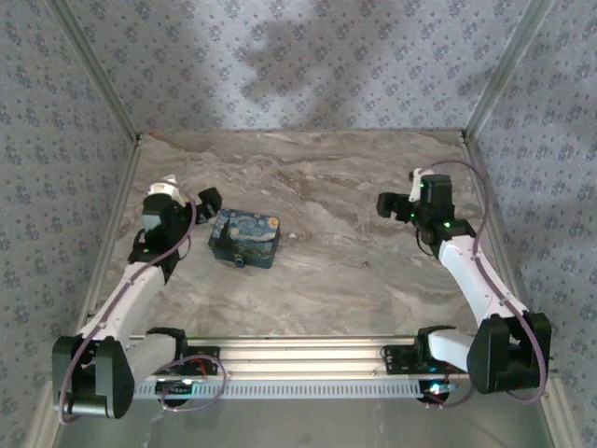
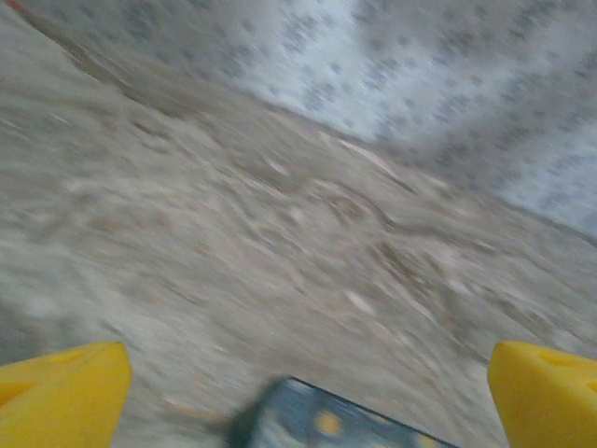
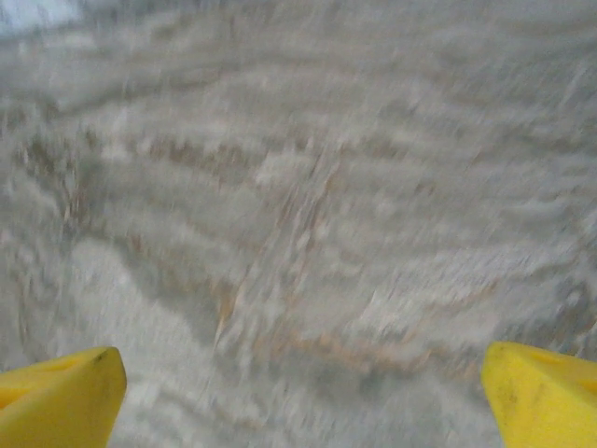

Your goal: Unlock the padlock with the key

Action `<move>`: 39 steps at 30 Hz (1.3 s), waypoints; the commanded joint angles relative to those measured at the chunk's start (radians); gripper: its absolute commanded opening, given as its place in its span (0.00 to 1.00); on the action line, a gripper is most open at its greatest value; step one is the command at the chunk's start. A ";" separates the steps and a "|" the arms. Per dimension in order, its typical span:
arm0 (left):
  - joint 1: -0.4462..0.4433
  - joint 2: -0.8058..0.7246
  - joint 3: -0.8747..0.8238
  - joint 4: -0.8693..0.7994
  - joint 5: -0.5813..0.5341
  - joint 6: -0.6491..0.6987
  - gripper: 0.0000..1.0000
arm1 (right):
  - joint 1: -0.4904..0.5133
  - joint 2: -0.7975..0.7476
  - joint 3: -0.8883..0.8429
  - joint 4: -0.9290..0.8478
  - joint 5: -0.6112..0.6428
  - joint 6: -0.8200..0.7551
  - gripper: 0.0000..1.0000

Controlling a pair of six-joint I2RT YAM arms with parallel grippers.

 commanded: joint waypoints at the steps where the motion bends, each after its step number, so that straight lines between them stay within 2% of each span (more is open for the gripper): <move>1: -0.096 0.025 -0.006 0.019 0.036 -0.106 0.98 | 0.084 0.062 0.037 -0.282 0.000 0.038 0.96; 7: -0.227 0.146 0.055 0.055 0.024 -0.095 0.98 | 0.199 0.258 0.124 -0.434 0.016 0.035 0.80; 13: -0.270 0.203 0.077 0.070 0.021 -0.098 0.98 | 0.245 0.402 0.152 -0.500 -0.008 0.033 0.60; 17: -0.277 0.221 0.080 0.072 0.021 -0.104 0.98 | 0.279 0.466 0.169 -0.520 -0.014 0.014 0.55; 23: -0.278 0.233 0.085 0.070 0.025 -0.113 0.98 | 0.328 0.525 0.209 -0.552 0.040 -0.007 0.52; 39: -0.278 0.233 0.086 0.059 0.023 -0.111 0.98 | 0.352 0.585 0.250 -0.569 0.103 -0.018 0.38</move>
